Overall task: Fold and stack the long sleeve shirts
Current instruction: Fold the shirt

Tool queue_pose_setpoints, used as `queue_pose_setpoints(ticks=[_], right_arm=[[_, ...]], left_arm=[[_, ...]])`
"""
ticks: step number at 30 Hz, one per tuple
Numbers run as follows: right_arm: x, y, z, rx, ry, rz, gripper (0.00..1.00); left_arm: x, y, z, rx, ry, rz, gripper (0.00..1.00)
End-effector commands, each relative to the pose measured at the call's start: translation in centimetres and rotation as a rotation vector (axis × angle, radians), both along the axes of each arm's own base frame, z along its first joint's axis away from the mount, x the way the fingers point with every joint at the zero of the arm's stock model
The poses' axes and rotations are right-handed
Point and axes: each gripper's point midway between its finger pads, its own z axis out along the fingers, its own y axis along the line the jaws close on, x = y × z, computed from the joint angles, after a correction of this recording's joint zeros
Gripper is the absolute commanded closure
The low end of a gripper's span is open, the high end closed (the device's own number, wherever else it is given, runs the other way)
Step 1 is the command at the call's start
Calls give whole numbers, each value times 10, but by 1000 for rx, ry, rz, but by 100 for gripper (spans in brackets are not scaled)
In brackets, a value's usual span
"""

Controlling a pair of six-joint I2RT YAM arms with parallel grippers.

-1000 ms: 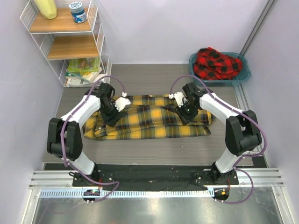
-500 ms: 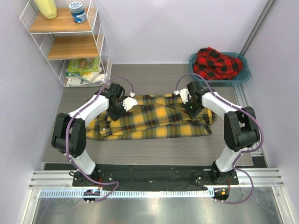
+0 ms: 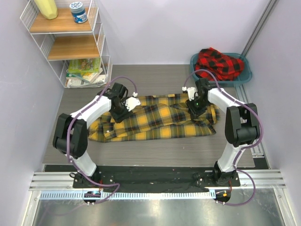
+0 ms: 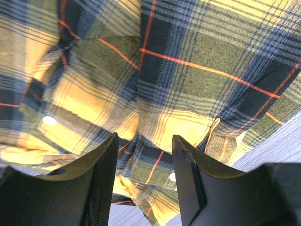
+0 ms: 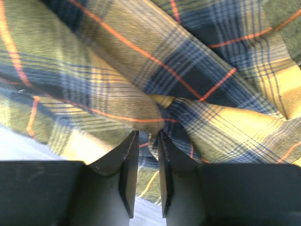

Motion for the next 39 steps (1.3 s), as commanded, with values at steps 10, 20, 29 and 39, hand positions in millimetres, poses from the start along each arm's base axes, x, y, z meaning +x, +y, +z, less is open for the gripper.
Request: queue_pose_setpoints(ticks=[10,20,29,39], right_arm=[[9,35,74,190,-82,10,50],[17,58,89,260,-121,7,56],[8,113,76,296,-141,74,71],[23,81,-20,-29,-97,40,81]], left_arm=[[-3,-18,-16,-64,136,32,83],[27,-20,8,-45,64,63,99],[38,37,-25,143,35,184,73],[17,47,6,-1,10,97,31]])
